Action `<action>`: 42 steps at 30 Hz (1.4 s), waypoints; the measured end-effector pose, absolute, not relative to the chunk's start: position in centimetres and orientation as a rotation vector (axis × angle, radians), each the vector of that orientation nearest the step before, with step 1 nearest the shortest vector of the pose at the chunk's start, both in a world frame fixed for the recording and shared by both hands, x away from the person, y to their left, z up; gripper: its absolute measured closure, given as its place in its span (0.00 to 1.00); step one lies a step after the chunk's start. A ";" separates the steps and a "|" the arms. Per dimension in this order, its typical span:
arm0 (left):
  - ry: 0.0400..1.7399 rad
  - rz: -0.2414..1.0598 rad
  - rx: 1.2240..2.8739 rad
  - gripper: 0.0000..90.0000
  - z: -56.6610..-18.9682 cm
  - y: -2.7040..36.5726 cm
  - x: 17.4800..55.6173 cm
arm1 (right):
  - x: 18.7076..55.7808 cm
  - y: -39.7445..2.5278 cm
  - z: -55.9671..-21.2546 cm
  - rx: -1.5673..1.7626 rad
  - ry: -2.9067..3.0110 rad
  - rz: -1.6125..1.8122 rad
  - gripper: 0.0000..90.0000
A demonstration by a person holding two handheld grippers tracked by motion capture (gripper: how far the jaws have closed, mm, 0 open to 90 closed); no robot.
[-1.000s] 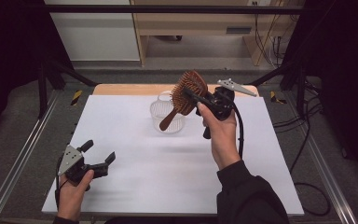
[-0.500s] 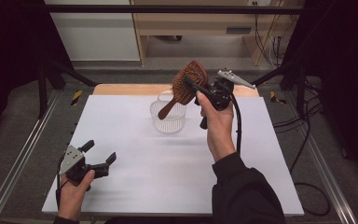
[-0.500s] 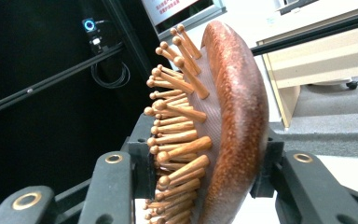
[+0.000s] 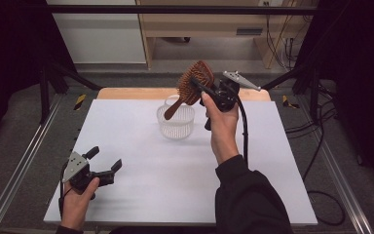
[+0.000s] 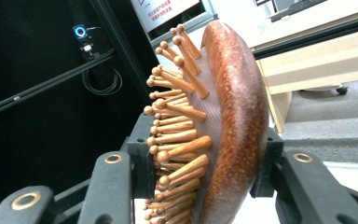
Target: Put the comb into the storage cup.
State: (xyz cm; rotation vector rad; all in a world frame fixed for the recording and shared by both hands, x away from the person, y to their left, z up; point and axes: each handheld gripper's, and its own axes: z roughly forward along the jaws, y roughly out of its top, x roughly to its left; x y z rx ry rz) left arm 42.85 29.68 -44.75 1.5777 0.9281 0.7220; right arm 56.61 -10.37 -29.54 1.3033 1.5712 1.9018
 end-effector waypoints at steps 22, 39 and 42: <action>0.930 0.711 1.569 0.02 -44.8 30.0 43.0 | 58.7 -8.6 -31.9 1.308 1.527 1.836 0.60; 0.921 0.709 1.569 0.02 -44.8 29.9 43.0 | 59.4 -8.5 -35.7 1.405 1.508 1.830 0.60; 0.920 0.709 1.570 0.02 -44.7 29.9 43.0 | 59.4 -8.4 -36.1 1.410 1.509 1.833 0.60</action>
